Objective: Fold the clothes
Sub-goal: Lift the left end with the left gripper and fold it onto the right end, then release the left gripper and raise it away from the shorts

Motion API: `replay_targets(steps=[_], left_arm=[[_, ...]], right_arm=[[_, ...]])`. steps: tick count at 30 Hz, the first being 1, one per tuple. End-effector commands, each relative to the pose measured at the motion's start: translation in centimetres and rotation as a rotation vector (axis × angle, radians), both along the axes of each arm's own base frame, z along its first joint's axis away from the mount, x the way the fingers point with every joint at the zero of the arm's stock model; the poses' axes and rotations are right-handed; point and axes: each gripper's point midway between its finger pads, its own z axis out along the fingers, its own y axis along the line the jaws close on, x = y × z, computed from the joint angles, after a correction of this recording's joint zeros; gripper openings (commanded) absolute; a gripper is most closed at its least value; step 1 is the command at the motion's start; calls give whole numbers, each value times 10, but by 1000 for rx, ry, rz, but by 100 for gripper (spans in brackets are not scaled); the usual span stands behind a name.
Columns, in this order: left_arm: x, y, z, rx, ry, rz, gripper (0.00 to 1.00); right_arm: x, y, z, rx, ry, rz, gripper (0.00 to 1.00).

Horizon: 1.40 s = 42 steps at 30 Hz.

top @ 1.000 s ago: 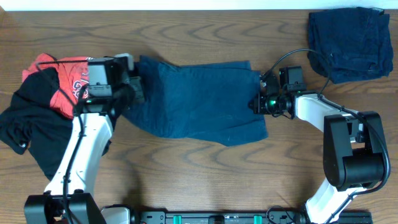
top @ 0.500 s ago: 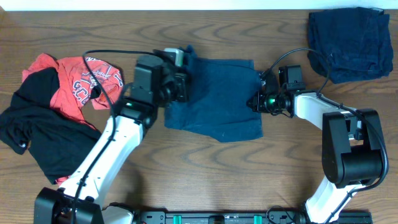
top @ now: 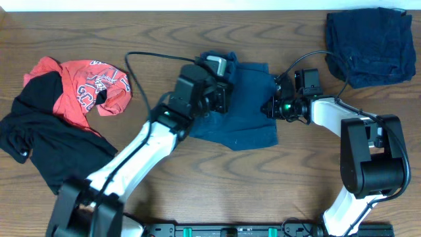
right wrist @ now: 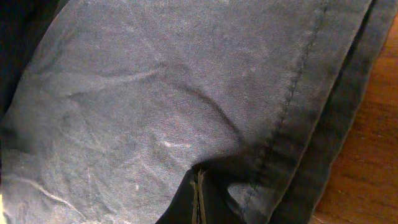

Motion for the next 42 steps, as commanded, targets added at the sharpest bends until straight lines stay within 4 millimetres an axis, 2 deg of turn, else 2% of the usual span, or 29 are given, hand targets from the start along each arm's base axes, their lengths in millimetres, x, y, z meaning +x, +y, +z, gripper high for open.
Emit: replay_targets(steps=[1,10,18,19,22,23,24,30,35,38,42], left_arm=[[4,-18,-2,-22,-7,-12,6],[7,-61,-18,-112,-13,-41,6],[7,-70,-19,-135,-25,-52,6],[7,-70,-19,-135,-26,-52,15],[8,-70,-19,-135,-26,-51,82],[8,-70,-19,-135,-26,-51,98],[9,-69,-19,-135,-26,-48,98],[23,-49,-3,-151,-55,-1,98],[32,-14,28,-155,-85,63,98],[34,14,45,-129,-107,102,98],[32,51,59,-83,-115,155,98]], right_arm=[[-26,-10,-47,-127,117,-18,1],[-26,-10,-47,-127,117,-18,1],[-26,-10,-47,-128,117,-18,1],[-26,-10,-47,-127,117,-18,1],[-26,-10,-47,-127,117,-18,1],[-26,-10,-47,-127,117,-18,1],[-26,-10,-47,-127,117,-18,1],[-24,-5,-43,-89,112,-15,2],[-16,-3,-29,-27,82,-17,8],[-9,-5,-13,1,49,-24,18],[-1,-13,20,4,-19,-48,47]])
